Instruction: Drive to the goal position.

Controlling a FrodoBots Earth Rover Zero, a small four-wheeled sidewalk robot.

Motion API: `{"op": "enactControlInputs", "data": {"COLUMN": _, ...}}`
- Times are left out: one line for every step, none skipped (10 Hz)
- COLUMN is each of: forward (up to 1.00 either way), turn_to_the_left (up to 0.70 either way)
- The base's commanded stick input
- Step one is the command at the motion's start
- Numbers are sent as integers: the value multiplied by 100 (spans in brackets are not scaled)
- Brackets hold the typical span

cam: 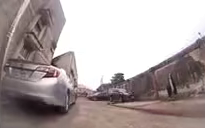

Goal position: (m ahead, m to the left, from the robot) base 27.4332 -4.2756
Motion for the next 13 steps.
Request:
{"op": "enactControlInputs", "data": {"forward": 84, "turn_to_the_left": 3}}
{"op": "enactControlInputs", "data": {"forward": 84, "turn_to_the_left": 3}}
{"op": "enactControlInputs", "data": {"forward": 84, "turn_to_the_left": 3}}
{"op": "enactControlInputs", "data": {"forward": 84, "turn_to_the_left": 3}}
{"op": "enactControlInputs", "data": {"forward": 84, "turn_to_the_left": 3}}
{"op": "enactControlInputs", "data": {"forward": 84, "turn_to_the_left": 3}}
{"op": "enactControlInputs", "data": {"forward": 84, "turn_to_the_left": 3}}
{"op": "enactControlInputs", "data": {"forward": 84, "turn_to_the_left": 3}}
{"op": "enactControlInputs", "data": {"forward": 84, "turn_to_the_left": 3}}
{"op": "enactControlInputs", "data": {"forward": 84, "turn_to_the_left": 3}}
{"op": "enactControlInputs", "data": {"forward": 84, "turn_to_the_left": 3}}
{"op": "enactControlInputs", "data": {"forward": 84, "turn_to_the_left": 3}}
{"op": "enactControlInputs", "data": {"forward": 84, "turn_to_the_left": 3}}
